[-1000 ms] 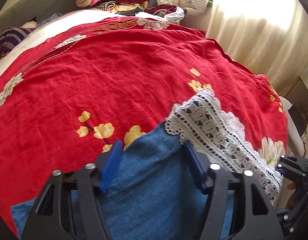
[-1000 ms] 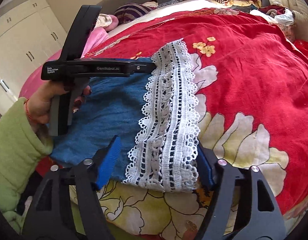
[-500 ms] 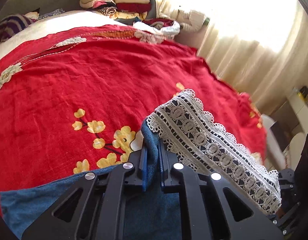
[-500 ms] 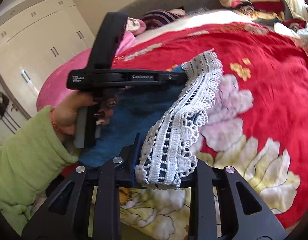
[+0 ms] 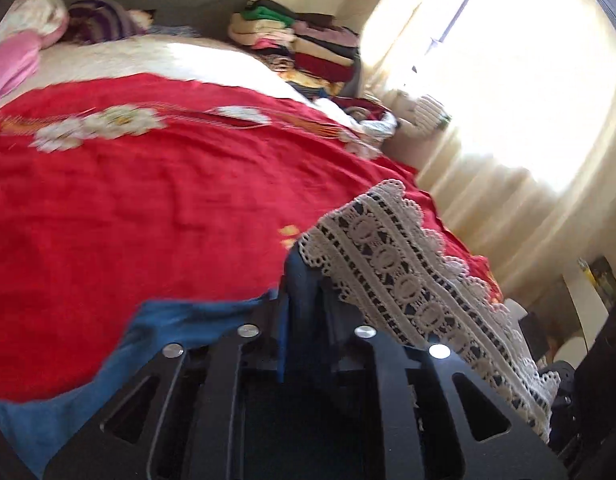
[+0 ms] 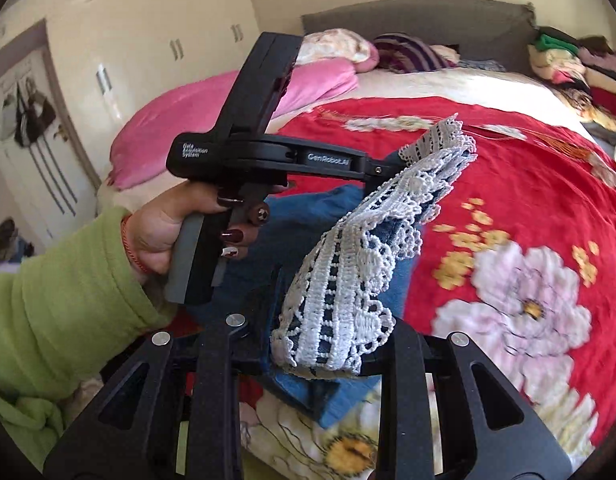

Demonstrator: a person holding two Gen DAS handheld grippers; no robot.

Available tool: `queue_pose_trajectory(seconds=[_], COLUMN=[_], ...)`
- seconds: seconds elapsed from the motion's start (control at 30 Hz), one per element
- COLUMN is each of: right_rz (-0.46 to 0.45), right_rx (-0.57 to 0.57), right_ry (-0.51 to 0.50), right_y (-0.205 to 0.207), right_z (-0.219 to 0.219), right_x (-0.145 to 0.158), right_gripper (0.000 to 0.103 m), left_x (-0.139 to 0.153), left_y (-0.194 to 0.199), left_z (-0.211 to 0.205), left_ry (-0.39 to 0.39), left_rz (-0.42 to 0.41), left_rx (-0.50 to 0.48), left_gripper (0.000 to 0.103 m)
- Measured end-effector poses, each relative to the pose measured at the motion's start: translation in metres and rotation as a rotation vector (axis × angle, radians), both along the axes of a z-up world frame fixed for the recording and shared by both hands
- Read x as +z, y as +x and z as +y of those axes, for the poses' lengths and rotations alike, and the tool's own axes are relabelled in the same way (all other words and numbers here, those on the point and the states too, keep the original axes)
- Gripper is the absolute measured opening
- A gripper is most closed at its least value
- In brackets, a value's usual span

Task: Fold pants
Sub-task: 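Lift the lace hem with both grippers and fold it over the denim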

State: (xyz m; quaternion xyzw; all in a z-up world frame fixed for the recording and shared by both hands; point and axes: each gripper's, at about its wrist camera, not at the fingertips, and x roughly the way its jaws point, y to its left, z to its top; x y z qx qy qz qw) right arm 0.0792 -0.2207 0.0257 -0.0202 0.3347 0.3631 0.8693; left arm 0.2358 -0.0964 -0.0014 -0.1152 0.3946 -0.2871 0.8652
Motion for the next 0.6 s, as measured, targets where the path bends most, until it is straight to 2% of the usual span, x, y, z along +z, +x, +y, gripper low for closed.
queue_pose_trajectory(seconds=[0.07,0.17,0.2,0.23,0.3,0.37,0.43,0.47,0.53,0.6], right_rz=[-0.020,-0.022,-0.025,-0.022,-0.008,-0.011,-0.038,-0.050,-0.073,-0.084], right_rx=[0.040,0.116,0.147,0.179,0.248,0.309,0.320,0.309,0.232,0.126], right_ry=[-0.060,-0.144,-0.167,-0.186,-0.184,-0.155,-0.140,-0.129,-0.114,-0.125], right_y=[0.000,-0.004,-0.006,-0.008,-0.017,-0.026,-0.029,-0.027,-0.013,0.011], right_z=[0.025,0.070,0.085,0.097,0.113,0.116,0.107,0.099,0.074,0.051], right_x=[-0.005,-0.023,-0.030,-0.036,-0.041,-0.035,-0.024,-0.018,-0.004,0.002], right_gripper=[0.020,0.023,0.027,0.027,0.038,0.050,0.053,0.055,0.057,0.057], left_x=[-0.005,-0.009,-0.012,-0.016,-0.024,-0.032,-0.034,-0.033,-0.032,-0.031], left_y=[-0.003,-0.021,-0.026,-0.031,-0.041,-0.048,-0.053,-0.053,-0.052,-0.047], left_z=[0.033,0.097,0.115,0.130,0.154,0.166,0.166,0.163,0.152,0.141], left_ry=[-0.027,-0.058,-0.076,-0.102,-0.160,-0.214,-0.232,-0.227,-0.225,-0.222], left_rz=[0.035,0.048,0.064,0.079,0.105,0.114,0.111,0.108,0.106,0.112], left_rx=[0.088,0.256,0.300,0.329,0.374,0.379,0.366,0.354,0.328,0.297], left_gripper=[0.036,0.039,0.039,0.039,0.040,0.040,0.040,0.046,0.057,0.061])
